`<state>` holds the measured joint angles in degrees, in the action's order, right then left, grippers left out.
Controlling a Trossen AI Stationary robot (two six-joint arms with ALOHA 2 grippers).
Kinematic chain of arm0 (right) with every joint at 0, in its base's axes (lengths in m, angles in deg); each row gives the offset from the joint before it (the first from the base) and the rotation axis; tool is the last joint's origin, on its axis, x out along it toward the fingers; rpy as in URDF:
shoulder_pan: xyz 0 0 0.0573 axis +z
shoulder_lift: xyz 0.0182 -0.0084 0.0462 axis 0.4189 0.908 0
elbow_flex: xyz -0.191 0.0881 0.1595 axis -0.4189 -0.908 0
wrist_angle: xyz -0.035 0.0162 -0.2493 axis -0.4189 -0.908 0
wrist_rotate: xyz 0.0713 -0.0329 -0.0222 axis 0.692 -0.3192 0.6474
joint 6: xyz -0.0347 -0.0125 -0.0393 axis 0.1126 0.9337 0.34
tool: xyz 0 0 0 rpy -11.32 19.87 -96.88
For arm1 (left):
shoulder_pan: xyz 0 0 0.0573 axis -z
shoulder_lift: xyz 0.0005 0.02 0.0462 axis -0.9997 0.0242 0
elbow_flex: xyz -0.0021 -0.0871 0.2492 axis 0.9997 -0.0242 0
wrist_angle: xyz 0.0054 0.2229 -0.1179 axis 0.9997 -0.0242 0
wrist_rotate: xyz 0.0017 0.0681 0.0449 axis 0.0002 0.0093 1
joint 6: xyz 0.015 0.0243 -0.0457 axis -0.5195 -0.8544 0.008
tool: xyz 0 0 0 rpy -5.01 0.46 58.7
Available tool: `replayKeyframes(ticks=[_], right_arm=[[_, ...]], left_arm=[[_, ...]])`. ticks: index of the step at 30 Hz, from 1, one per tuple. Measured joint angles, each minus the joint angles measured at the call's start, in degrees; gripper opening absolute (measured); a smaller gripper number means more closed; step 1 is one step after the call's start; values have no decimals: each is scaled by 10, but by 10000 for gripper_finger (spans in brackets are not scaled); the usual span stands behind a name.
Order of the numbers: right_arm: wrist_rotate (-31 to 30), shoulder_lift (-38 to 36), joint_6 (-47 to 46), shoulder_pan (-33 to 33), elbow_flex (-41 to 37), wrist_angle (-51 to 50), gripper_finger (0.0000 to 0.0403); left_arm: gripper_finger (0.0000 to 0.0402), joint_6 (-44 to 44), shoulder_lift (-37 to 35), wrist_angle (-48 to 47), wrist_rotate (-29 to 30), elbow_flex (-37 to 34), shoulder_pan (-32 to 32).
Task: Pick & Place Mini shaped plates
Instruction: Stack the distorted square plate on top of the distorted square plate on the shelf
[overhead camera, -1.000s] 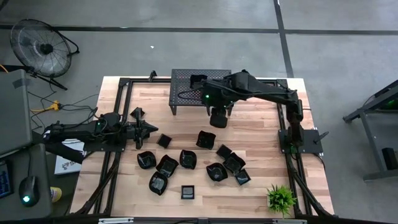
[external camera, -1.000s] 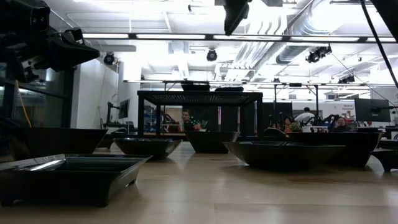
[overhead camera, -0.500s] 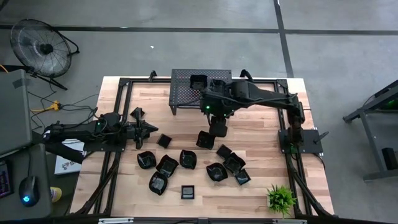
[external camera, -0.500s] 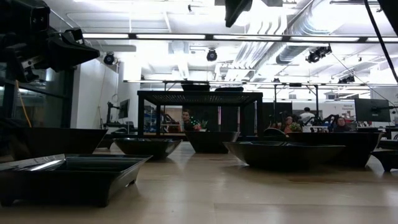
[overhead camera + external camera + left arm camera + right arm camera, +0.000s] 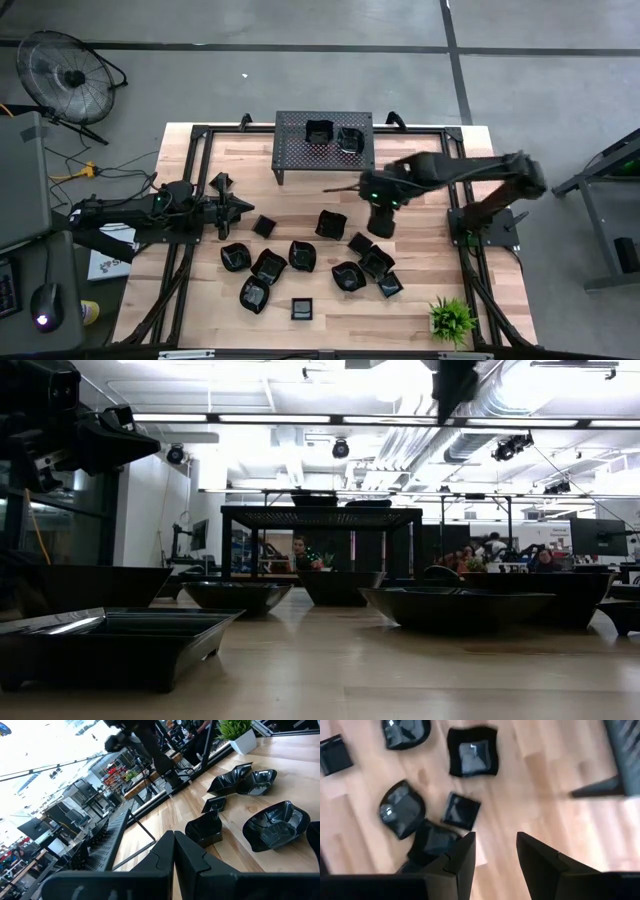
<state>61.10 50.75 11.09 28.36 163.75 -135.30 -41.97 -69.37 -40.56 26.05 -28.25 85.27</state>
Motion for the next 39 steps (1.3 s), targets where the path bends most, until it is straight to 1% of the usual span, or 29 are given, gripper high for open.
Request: replayKeyframes(ticks=[6, 10, 16, 20, 24, 27, 33, 36, 39], right_arm=[[29, -99, -74, 25, -163, 71, 138], [50, -141, -109, 38, -251, 105, 138], [85, -158, -156, 45, -347, 174, 138], [127, -158, -202, 45, -401, 254, 138], [172, -158, -240, 46, -450, 344, 138], [178, -158, -265, 55, -479, 391, 138], [167, -158, -337, 83, -495, 402, 138], [145, -157, -362, 94, -496, 410, 138], [142, -155, -381, 97, -495, 412, 138]], left_arm=[[3, 0, 0, 0, 0, 0, 0], [3, 0, 0, 0, 0, 0, 0], [3, 0, 0, 0, 0, 0, 0], [3, 0, 0, 0, 0, 0, 0], [3, 0, 0, 0, 0, 0, 0], [3, 0, 0, 0, 0, 0, 0], [3, 0, 0, 0, 0, 0, 0], [3, 0, 0, 0, 0, 0, 0], [3, 0, 0, 0, 0, 0, 0]])
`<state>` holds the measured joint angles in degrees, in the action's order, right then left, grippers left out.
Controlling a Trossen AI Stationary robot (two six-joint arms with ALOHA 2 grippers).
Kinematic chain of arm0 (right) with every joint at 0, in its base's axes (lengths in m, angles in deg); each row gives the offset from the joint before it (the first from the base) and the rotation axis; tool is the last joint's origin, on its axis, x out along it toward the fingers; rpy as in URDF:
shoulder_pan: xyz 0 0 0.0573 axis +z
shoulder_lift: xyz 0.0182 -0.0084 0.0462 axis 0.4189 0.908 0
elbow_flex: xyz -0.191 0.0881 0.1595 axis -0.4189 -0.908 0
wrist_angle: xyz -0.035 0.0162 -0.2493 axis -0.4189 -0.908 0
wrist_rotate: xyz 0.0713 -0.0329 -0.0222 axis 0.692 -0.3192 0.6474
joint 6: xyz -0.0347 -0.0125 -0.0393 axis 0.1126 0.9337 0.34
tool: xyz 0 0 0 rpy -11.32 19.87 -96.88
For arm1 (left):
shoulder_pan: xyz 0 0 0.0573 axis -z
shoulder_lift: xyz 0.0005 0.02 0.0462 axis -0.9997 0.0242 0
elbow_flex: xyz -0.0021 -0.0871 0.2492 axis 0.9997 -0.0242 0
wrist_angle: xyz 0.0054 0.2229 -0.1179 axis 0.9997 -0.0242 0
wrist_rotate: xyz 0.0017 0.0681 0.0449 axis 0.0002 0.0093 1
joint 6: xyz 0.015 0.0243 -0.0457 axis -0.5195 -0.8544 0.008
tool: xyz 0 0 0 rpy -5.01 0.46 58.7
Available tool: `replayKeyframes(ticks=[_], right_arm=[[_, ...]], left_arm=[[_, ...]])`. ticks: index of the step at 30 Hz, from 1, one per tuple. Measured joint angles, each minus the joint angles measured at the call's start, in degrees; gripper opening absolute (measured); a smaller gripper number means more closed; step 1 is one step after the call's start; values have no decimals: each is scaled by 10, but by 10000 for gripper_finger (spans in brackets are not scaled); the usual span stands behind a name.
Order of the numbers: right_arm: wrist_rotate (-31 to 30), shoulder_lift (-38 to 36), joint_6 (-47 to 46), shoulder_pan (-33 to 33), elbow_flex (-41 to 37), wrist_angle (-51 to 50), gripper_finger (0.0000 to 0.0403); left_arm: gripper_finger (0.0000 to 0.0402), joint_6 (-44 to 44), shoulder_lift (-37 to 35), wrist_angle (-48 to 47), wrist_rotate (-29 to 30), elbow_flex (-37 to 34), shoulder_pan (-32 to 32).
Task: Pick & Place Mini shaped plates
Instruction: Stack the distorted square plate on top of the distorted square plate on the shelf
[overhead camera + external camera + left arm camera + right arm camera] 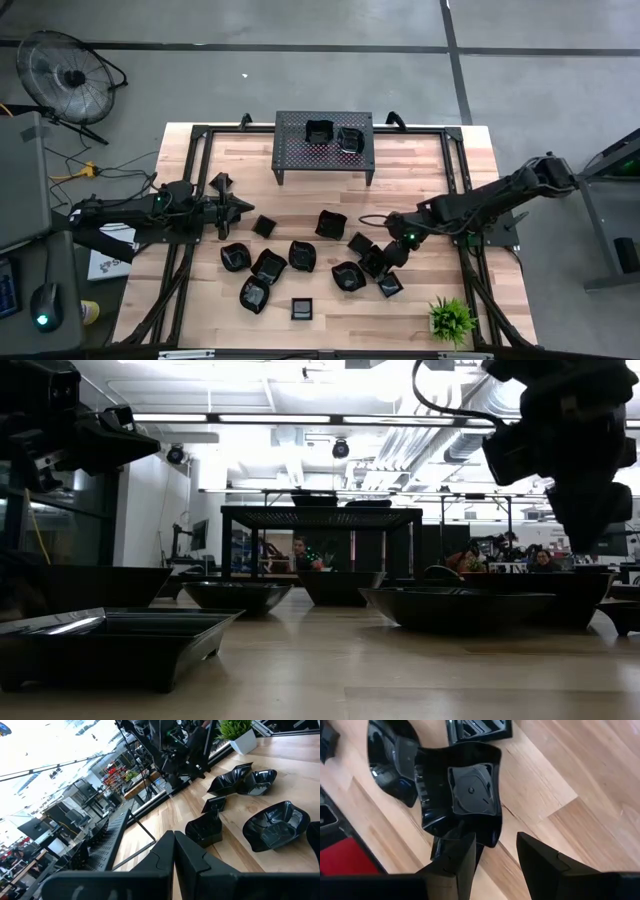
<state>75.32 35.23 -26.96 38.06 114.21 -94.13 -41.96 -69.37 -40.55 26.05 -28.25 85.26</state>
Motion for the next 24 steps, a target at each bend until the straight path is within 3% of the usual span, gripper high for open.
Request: replayKeyframes(ticks=[15, 24], right_arm=[[27, 84, -22, -1, 0, 37, 138], [16, 97, -11, -15, 0, 40, 137]], left_arm=[[3, 0, 0, 0, 0, 0, 0], [3, 0, 0, 0, 0, 0, 0]])
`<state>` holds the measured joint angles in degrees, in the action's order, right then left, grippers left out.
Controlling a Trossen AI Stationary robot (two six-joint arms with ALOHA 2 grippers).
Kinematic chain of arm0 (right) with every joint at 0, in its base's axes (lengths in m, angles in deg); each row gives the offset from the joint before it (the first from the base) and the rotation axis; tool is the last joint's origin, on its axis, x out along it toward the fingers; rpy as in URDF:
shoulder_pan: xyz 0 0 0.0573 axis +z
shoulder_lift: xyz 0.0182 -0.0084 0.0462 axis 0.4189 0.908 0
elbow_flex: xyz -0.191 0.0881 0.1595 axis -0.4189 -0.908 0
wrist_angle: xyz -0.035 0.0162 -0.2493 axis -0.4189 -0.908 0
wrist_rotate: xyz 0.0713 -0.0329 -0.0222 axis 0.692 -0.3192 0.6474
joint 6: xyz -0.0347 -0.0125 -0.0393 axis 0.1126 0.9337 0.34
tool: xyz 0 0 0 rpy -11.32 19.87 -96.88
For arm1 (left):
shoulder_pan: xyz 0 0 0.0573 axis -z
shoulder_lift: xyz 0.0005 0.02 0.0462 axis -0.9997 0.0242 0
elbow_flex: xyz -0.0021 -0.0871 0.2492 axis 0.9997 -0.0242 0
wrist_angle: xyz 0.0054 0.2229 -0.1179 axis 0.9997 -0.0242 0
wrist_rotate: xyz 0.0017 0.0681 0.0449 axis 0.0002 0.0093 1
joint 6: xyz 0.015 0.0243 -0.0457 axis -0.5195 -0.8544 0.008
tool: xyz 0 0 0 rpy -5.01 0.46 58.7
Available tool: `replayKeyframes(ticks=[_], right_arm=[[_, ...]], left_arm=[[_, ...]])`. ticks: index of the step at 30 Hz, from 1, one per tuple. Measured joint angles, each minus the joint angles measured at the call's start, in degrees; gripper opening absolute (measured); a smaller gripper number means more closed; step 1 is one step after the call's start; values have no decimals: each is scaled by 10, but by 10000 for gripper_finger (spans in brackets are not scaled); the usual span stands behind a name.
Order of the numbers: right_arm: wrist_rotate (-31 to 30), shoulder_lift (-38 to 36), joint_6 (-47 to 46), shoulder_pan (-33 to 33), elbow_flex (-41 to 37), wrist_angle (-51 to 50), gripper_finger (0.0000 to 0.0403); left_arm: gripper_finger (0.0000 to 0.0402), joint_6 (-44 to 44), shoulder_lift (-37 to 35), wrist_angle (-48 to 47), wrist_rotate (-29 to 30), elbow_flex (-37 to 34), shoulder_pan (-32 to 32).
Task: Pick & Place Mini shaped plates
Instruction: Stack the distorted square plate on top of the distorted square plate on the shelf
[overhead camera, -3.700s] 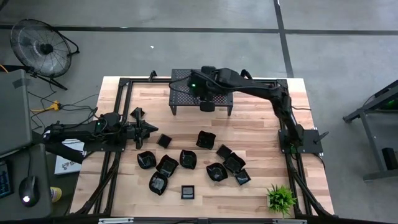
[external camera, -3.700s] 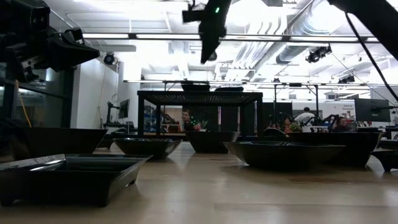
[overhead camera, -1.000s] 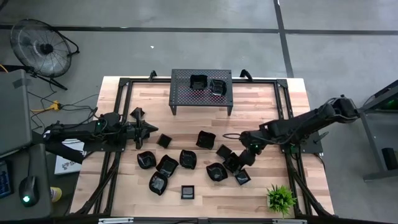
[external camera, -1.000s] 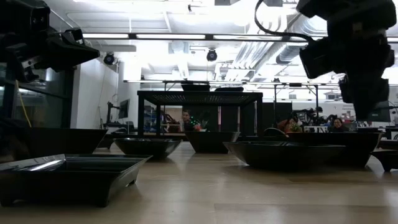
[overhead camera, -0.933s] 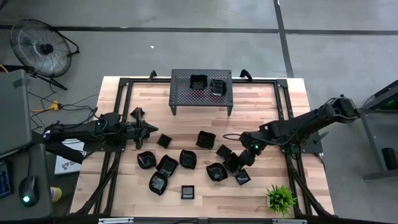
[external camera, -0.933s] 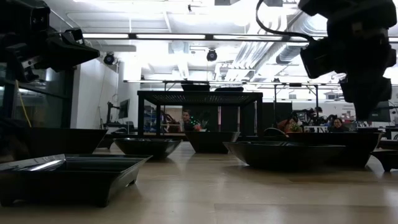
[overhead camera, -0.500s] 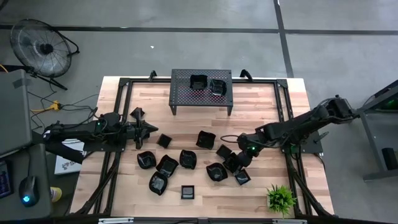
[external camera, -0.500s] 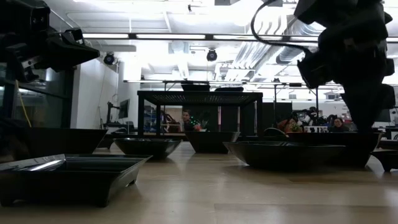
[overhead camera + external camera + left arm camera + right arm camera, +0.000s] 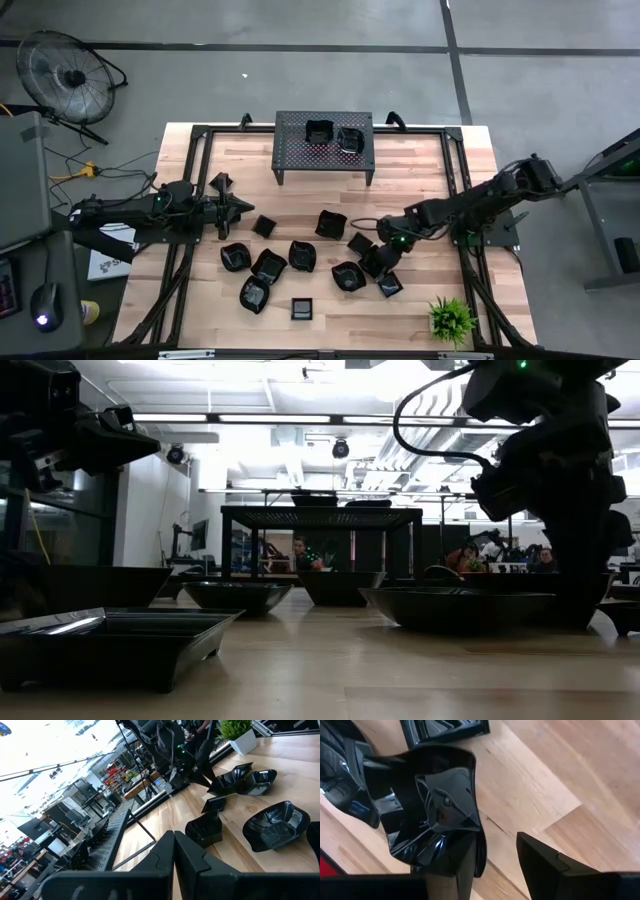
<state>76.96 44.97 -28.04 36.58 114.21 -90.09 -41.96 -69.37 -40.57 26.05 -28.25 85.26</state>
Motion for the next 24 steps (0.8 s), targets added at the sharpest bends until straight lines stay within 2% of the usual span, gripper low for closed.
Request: replayKeyframes(ticks=[24], right_arm=[[3, 25, 51, -10, 0, 15, 137]], left_arm=[[3, 0, 0, 0, 0, 0, 0]])
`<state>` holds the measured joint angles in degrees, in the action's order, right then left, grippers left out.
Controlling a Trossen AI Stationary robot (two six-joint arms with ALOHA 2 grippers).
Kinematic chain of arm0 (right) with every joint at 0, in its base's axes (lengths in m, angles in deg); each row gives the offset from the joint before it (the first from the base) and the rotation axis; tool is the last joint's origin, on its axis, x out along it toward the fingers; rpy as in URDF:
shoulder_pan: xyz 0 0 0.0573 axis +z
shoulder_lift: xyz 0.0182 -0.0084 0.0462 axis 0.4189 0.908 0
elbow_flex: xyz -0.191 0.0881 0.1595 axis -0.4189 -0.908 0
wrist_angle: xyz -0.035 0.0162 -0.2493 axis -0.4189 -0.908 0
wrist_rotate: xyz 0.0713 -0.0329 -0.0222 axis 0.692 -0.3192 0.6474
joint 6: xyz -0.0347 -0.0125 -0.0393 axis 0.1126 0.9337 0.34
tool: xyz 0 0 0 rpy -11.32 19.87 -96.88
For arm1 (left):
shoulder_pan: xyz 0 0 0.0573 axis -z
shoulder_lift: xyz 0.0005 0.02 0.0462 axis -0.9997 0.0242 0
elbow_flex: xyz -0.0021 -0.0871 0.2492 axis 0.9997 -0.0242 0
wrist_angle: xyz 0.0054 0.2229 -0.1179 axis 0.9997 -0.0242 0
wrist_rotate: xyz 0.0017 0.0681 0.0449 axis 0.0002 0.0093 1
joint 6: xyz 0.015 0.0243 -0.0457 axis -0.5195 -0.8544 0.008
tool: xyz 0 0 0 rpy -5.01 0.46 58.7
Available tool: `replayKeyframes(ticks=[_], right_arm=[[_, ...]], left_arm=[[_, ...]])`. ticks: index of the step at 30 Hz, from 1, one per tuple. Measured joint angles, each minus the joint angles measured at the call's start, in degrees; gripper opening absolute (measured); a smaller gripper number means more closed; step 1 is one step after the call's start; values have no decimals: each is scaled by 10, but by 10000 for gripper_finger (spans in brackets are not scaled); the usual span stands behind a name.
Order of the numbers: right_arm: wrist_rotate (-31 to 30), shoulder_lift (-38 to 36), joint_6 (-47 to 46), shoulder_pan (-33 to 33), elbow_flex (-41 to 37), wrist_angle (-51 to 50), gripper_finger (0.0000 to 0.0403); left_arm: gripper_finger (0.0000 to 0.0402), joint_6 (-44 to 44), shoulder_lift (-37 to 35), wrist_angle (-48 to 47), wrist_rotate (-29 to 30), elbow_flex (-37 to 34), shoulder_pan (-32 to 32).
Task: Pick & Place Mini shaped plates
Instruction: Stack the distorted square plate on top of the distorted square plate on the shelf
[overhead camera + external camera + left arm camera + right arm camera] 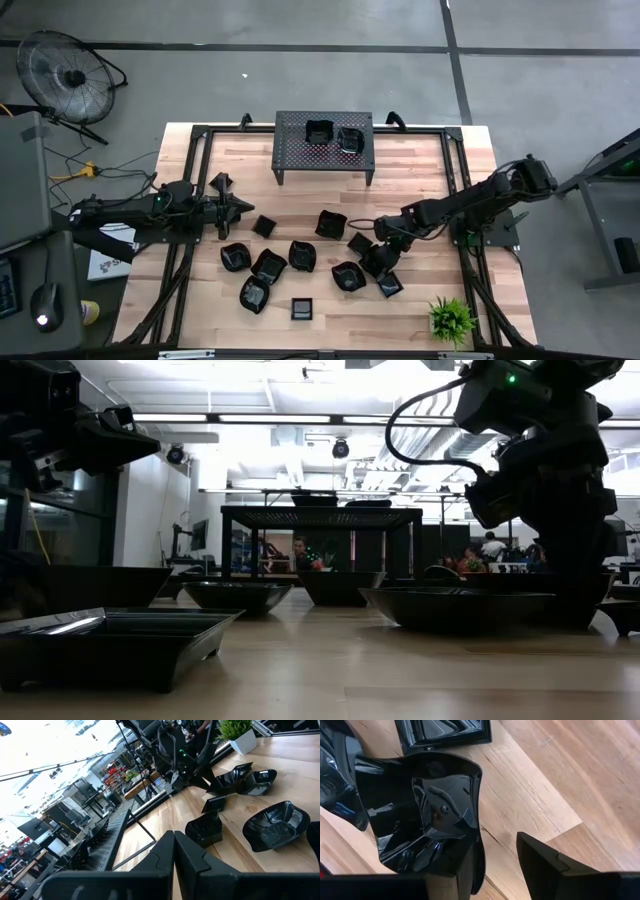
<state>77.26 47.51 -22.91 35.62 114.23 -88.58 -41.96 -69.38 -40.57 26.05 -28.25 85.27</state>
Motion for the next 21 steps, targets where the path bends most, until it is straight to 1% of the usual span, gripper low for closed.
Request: replayKeyframes(ticks=[3, 5, 14, 16, 21], right_arm=[[-1, 0, 6, 0, 0, 0, 130], [-1, 0, 10, 0, 0, 0, 117], [1, 0, 23, 0, 0, 3, 23], [2, 0, 28, 0, 0, 3, 7], [-1, -21, 29, 0, 0, 3, 8]], left_arm=[[3, 0, 0, 0, 0, 0, 0], [3, 0, 0, 0, 0, 0, 0], [3, 0, 0, 0, 0, 0, 0], [3, 0, 0, 0, 0, 0, 0], [3, 0, 0, 0, 0, 0, 0]])
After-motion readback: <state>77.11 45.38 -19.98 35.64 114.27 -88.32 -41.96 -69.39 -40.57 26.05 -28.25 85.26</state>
